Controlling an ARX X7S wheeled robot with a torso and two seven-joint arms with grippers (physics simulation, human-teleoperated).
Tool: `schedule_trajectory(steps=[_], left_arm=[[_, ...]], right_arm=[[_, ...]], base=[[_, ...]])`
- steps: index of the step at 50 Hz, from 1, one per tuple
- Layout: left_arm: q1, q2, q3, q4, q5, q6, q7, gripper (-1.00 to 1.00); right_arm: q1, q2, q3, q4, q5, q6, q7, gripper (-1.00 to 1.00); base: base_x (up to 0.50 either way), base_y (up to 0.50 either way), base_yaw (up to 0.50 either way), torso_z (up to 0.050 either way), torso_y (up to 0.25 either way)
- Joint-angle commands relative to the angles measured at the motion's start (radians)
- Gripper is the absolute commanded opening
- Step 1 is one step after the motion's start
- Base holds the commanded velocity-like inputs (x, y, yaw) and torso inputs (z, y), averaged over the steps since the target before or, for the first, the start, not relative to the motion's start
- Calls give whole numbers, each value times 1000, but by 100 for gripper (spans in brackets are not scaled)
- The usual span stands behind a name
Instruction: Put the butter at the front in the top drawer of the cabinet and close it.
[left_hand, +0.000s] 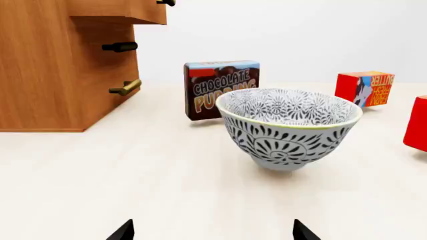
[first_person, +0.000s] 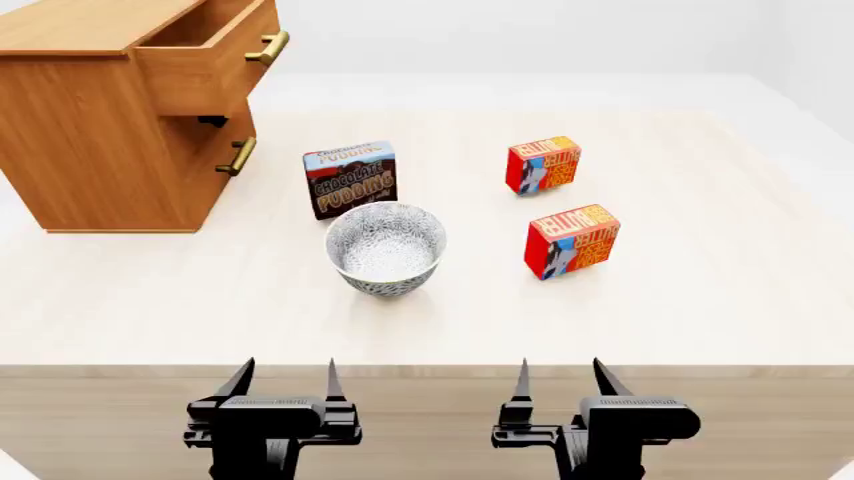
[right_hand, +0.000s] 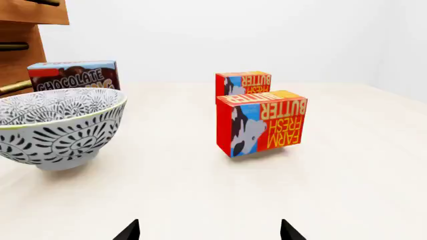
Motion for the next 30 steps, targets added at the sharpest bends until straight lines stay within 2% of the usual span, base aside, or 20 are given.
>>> schedule_trajectory(steps=[1, 8, 13, 21, 26, 30], left_arm=[[10, -16, 18, 2, -10, 9, -23, 100], [38, -44, 34, 52, -28, 6, -55, 100], [39, -54, 52, 36, -28, 21, -66, 100], [43, -64, 70, 76, -22, -2, -98, 100], [63, -96, 48, 293, -33, -111, -112, 100], [30, -135, 2, 549, -100, -331, -105, 100]], right_arm=[[0, 17, -27, -2, 12, 20, 12, 100], [32, 38, -83, 6, -32, 117, 64, 100], [54, 35, -102, 55, -14, 109, 82, 100], [31, 52, -108, 6, -3, 130, 120, 100], [-5, 65, -77, -219, 19, 254, 154, 100], [12, 100, -75, -503, 15, 461, 152, 100]], base=[[0, 0, 0, 0, 0], [0, 0, 0, 0, 0], [0, 0, 0, 0, 0], [0, 0, 0, 0, 0], [0, 0, 0, 0, 0], [0, 0, 0, 0, 0]])
